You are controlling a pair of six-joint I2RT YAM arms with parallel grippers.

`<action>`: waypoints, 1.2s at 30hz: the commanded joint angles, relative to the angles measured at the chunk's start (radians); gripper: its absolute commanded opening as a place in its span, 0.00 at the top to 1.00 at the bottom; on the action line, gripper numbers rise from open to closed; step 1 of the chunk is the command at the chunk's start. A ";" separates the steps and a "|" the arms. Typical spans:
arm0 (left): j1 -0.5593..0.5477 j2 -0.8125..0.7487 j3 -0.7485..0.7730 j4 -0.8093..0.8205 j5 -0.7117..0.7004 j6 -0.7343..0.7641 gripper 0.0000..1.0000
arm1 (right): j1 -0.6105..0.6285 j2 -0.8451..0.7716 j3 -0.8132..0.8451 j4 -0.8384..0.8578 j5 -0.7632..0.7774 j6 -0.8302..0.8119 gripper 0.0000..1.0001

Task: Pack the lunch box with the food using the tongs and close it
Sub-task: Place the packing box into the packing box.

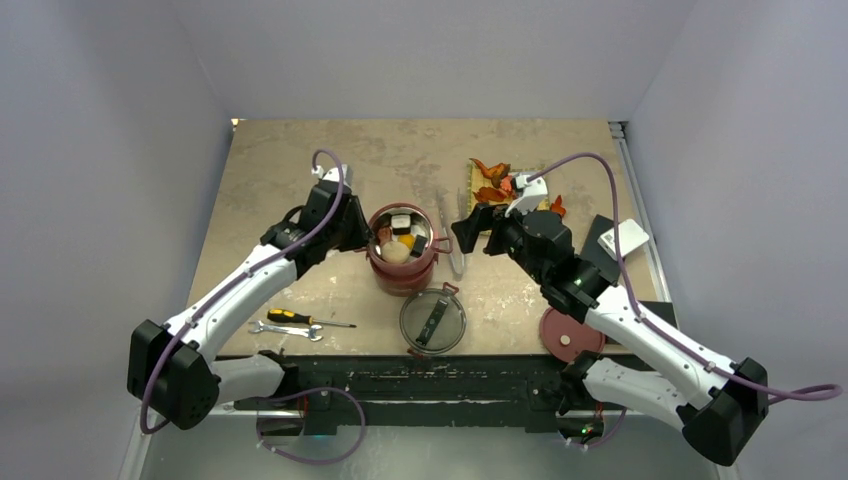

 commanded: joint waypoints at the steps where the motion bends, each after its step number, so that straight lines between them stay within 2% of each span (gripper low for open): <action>1: -0.016 -0.062 -0.005 0.132 -0.014 -0.059 1.00 | -0.002 0.014 -0.004 0.022 -0.015 0.019 0.01; 20: -0.016 -0.010 0.041 0.072 0.057 0.016 1.00 | -0.001 0.102 0.009 0.022 -0.043 0.055 0.01; 36: -0.017 0.001 0.100 0.012 0.047 0.052 1.00 | -0.002 0.133 0.016 0.018 -0.057 0.064 0.01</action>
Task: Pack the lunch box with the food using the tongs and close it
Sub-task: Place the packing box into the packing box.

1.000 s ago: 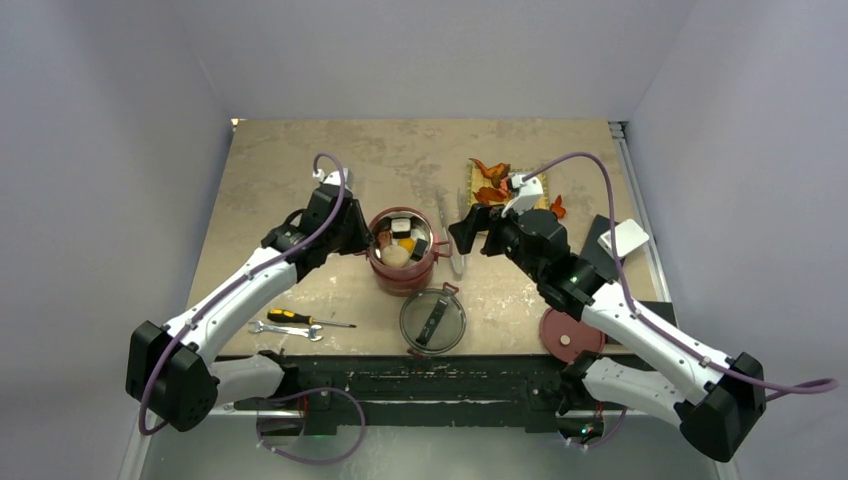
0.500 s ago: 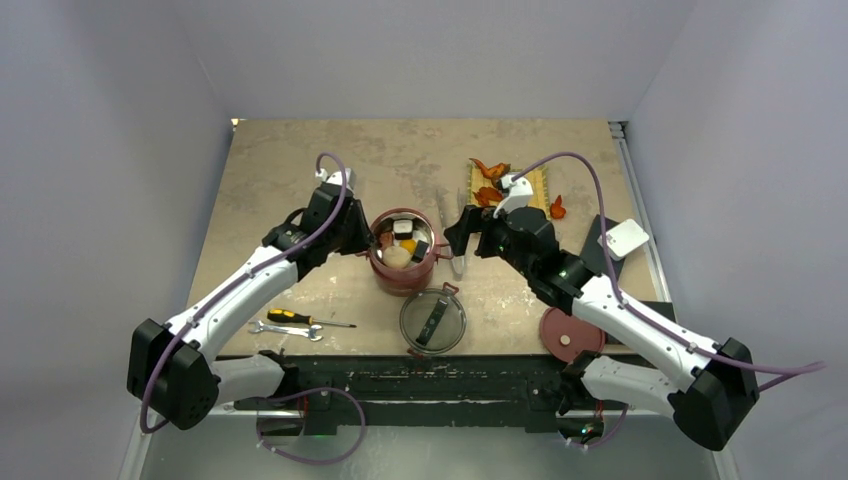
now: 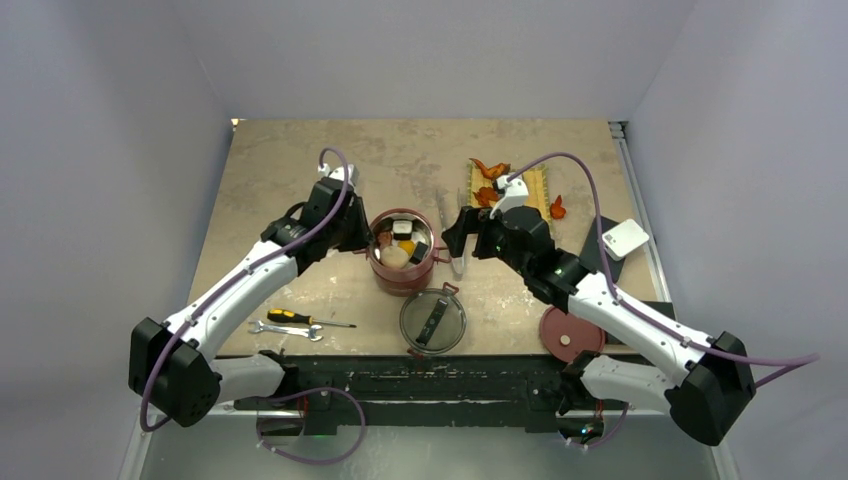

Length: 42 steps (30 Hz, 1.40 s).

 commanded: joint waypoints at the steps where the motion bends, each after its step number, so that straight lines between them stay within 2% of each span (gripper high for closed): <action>1: -0.005 -0.007 0.062 0.073 0.032 -0.001 1.00 | -0.001 0.007 0.016 0.016 -0.009 0.010 0.01; 19: -0.005 0.032 0.062 0.068 0.036 0.036 1.00 | -0.002 0.008 0.008 0.008 -0.012 0.025 0.01; 22: -0.005 0.035 0.061 0.072 0.035 0.045 0.93 | -0.004 0.009 0.000 -0.021 0.038 0.077 0.02; 25: -0.004 0.031 0.063 0.076 0.032 0.052 0.81 | -0.028 0.011 -0.021 -0.043 0.055 0.122 0.04; 33: -0.004 0.018 0.072 0.080 0.037 0.076 0.51 | -0.090 0.054 -0.094 0.017 -0.075 0.149 0.13; 38: -0.004 0.010 0.084 0.076 0.027 0.105 0.39 | -0.090 0.107 -0.097 0.042 -0.163 0.122 0.20; 42: -0.003 0.004 0.104 0.072 -0.006 0.140 0.28 | -0.091 0.114 -0.100 0.058 -0.219 0.102 0.21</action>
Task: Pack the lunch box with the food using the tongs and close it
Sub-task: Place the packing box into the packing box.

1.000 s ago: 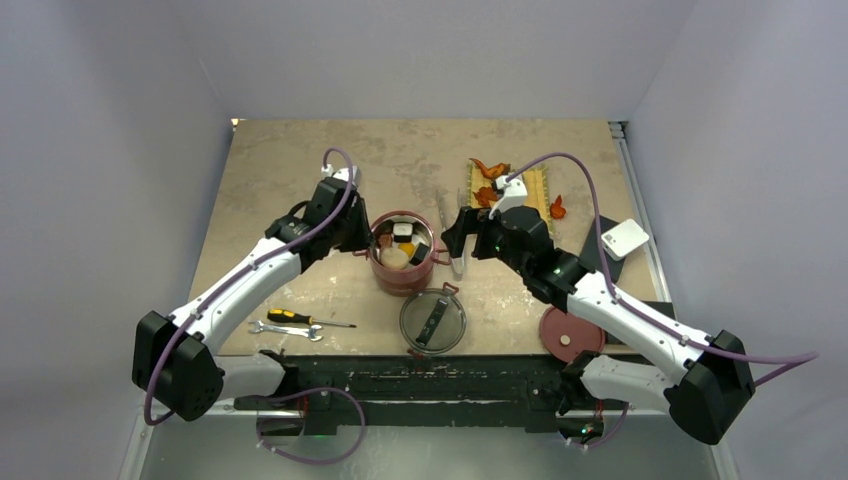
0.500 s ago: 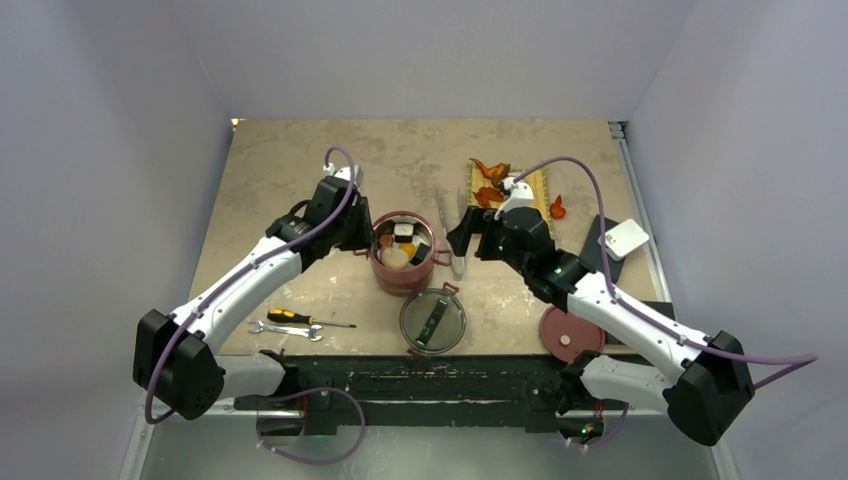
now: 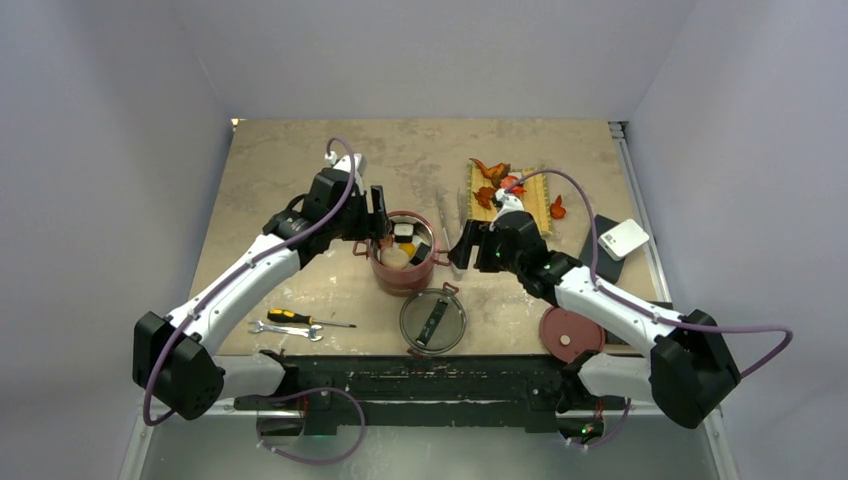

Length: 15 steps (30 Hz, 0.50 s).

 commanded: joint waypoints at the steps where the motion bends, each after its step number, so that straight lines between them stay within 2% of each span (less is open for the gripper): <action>1: -0.001 -0.034 0.062 0.028 -0.040 0.064 0.26 | 0.000 -0.007 -0.007 0.067 -0.080 -0.038 0.20; 4: 0.014 -0.032 0.081 0.036 -0.056 0.097 0.20 | 0.001 -0.003 -0.013 0.110 -0.096 -0.071 0.16; 7: 0.069 -0.023 0.090 0.079 -0.013 0.117 0.17 | 0.001 0.006 -0.007 0.097 -0.095 -0.081 0.14; 11: 0.165 -0.005 0.096 0.141 0.085 0.133 0.16 | 0.002 0.002 0.015 0.074 -0.128 -0.091 0.14; 15: 0.194 -0.012 0.084 0.174 0.062 0.209 0.16 | 0.024 -0.024 0.014 0.045 -0.174 -0.119 0.13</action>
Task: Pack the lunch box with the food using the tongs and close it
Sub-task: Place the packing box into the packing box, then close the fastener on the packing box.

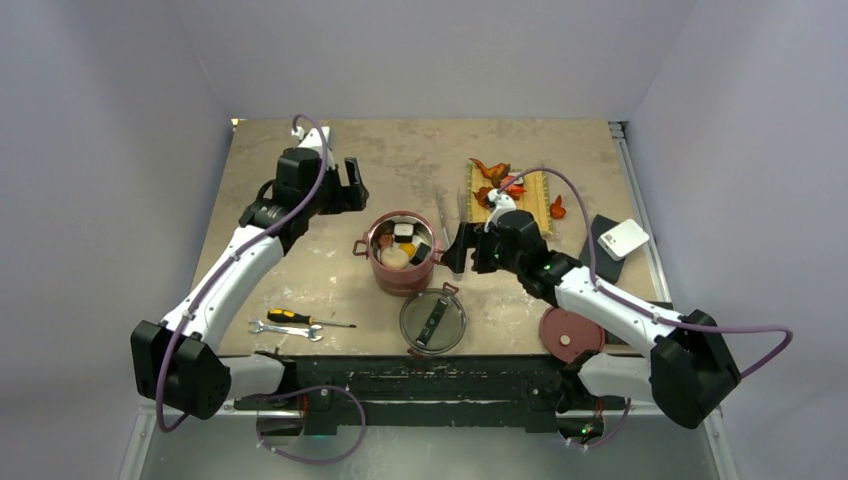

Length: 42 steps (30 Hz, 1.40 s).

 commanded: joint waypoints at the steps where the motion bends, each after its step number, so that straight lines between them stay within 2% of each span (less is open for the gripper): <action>1: 0.018 -0.015 0.023 0.092 -0.009 0.111 0.16 | 0.038 -0.033 0.019 -0.015 -0.047 -0.048 0.13; 7: 0.022 -0.065 -0.093 0.163 -0.110 0.153 0.16 | 0.155 -0.053 -0.007 -0.042 0.121 0.005 0.12; 17: 0.023 -0.123 -0.135 0.179 -0.092 0.136 0.16 | 0.162 -0.076 -0.053 0.037 0.195 0.076 0.14; 23: 0.023 -0.124 -0.138 0.178 -0.095 0.136 0.16 | 0.163 -0.080 -0.088 0.075 0.183 0.080 0.14; 42: 0.023 -0.126 -0.142 0.179 -0.105 0.137 0.16 | 0.168 0.050 -0.035 0.093 0.292 0.096 0.23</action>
